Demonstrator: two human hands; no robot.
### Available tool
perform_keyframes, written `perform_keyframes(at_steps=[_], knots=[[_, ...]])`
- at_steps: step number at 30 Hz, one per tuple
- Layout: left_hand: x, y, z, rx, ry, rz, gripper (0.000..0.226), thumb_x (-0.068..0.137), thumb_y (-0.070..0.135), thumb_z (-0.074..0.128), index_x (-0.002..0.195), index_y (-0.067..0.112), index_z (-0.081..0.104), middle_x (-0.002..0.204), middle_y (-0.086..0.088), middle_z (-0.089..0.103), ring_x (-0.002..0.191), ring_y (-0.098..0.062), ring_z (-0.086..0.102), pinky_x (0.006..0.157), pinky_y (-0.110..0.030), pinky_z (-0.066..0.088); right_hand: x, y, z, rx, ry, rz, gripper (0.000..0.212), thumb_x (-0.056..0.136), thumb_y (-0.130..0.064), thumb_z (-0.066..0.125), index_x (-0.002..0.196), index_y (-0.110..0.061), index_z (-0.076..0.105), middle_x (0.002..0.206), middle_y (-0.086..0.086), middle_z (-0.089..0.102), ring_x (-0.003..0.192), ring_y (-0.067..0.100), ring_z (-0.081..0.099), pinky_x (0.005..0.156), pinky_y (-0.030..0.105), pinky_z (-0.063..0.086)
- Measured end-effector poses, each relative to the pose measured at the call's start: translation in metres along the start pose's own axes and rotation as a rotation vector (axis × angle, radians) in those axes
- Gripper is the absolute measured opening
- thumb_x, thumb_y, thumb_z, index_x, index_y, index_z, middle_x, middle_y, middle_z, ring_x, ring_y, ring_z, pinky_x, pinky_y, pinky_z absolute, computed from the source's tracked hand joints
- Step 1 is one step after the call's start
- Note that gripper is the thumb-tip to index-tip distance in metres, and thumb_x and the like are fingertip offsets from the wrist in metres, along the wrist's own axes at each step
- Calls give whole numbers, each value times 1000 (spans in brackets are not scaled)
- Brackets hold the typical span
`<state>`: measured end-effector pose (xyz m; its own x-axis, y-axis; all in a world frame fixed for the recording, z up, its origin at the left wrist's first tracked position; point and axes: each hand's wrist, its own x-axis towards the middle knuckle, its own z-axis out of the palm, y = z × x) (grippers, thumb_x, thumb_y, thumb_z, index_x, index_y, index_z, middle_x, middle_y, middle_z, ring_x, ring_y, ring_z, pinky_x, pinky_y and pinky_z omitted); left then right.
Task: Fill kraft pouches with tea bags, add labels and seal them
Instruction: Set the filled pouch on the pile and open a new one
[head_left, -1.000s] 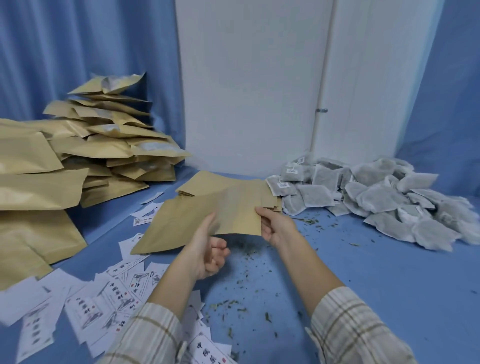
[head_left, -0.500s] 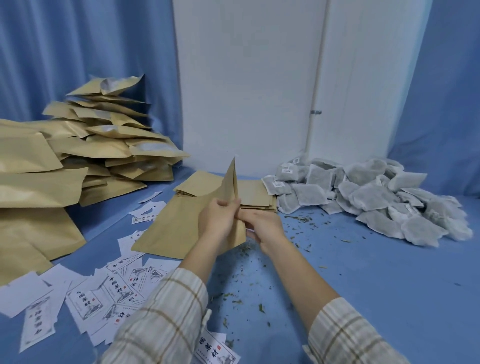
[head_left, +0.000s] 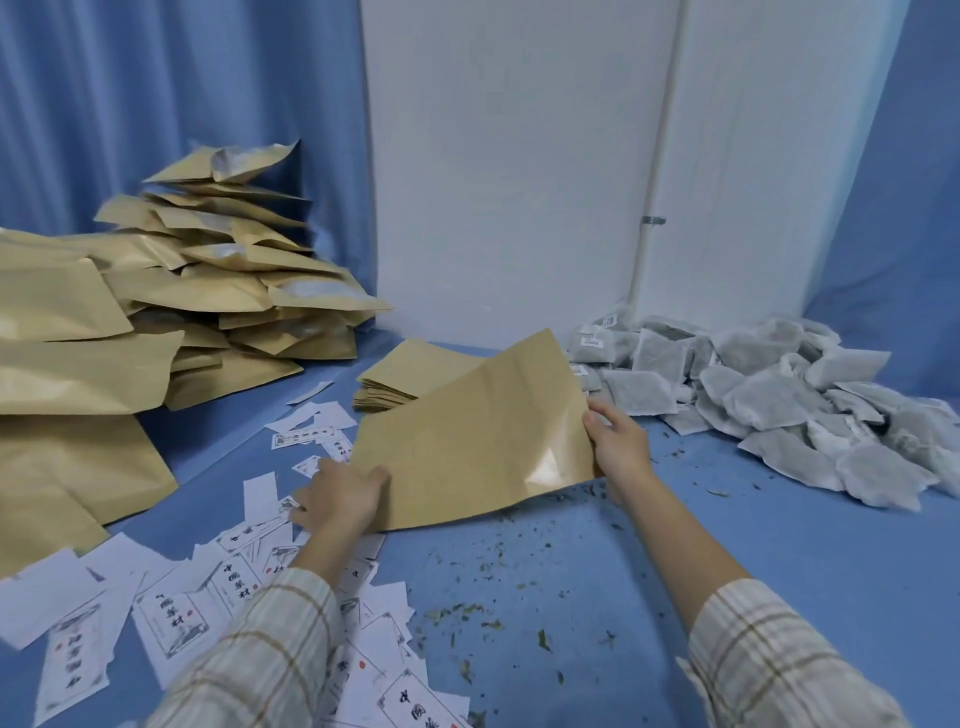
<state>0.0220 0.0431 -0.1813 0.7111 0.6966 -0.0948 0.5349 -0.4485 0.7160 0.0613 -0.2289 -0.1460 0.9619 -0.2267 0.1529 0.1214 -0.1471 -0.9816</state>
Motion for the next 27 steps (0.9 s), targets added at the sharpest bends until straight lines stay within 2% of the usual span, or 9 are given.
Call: perform_keyframes(at_steps=[4, 6, 9, 14, 16, 18, 21, 24, 27], knots=[[14, 7, -6, -369, -45, -49, 45, 88, 20, 58, 121, -9, 46, 123, -27, 54, 115, -41, 51, 91, -43, 43, 6, 13, 0, 80, 17, 69, 28, 95, -16, 46, 102, -32, 67, 93, -5, 66, 90, 15, 62, 81, 34, 53], [17, 14, -20, -700, -237, -143, 27, 87, 14, 62, 107, -1, 53, 104, -22, 63, 93, -35, 61, 69, -35, 57, 9, 14, 4, 65, 26, 69, 27, 95, -17, 47, 114, -26, 65, 104, -1, 66, 97, 16, 61, 89, 37, 52], [16, 23, -42, -849, -444, -179, 12, 88, 18, 62, 90, 9, 55, 80, -8, 62, 67, -21, 58, 41, -23, 50, 11, 9, 14, 64, 22, 60, 28, 95, -18, 47, 117, -25, 64, 112, 0, 66, 100, 15, 60, 92, 38, 50], [4, 44, -75, -623, 4, 112, 15, 81, 24, 50, 68, 15, 49, 69, -4, 45, 64, -23, 38, 62, -28, 32, 1, -11, 48, -357, 32, -121, 40, 84, -21, 61, 124, -22, 54, 116, 4, 54, 98, 17, 55, 86, 33, 46], [-12, 56, -86, -524, 147, 301, 21, 89, 25, 46, 69, 20, 50, 68, -3, 43, 72, -23, 36, 63, -30, 29, -12, -30, 67, -265, -26, -219, 32, 85, -21, 63, 116, -16, 59, 101, 1, 58, 86, 12, 57, 85, 34, 51], [-37, 71, -95, -409, 244, 498, 28, 94, 25, 44, 70, 16, 57, 66, -5, 53, 74, -30, 43, 61, -32, 31, -31, -58, 86, 69, -315, -131, 31, 90, -28, 57, 114, -8, 60, 88, 1, 65, 73, 9, 61, 75, 30, 55], [-76, 95, -96, -172, 335, 766, 25, 96, 22, 39, 90, 11, 61, 89, -17, 65, 86, -39, 55, 66, -36, 37, -50, -101, 106, 473, -649, -10, 42, 88, -47, 52, 104, -11, 63, 85, 5, 71, 76, 16, 67, 69, 32, 58], [-104, 113, -85, 0, 349, 819, 34, 98, 18, 30, 126, 8, 47, 124, -14, 54, 111, -34, 51, 87, -43, 42, -55, -129, 106, 483, -577, -100, 36, 86, -38, 59, 94, -4, 64, 89, 14, 64, 85, 22, 61, 81, 37, 49], [-114, 117, -75, 114, 330, 785, 47, 97, 22, 30, 143, 10, 25, 151, -11, 24, 136, -29, 25, 106, -43, 24, -51, -134, 90, 458, -502, -145, 20, 90, -20, 55, 80, -4, 63, 81, 16, 56, 78, 22, 53, 71, 34, 44]])
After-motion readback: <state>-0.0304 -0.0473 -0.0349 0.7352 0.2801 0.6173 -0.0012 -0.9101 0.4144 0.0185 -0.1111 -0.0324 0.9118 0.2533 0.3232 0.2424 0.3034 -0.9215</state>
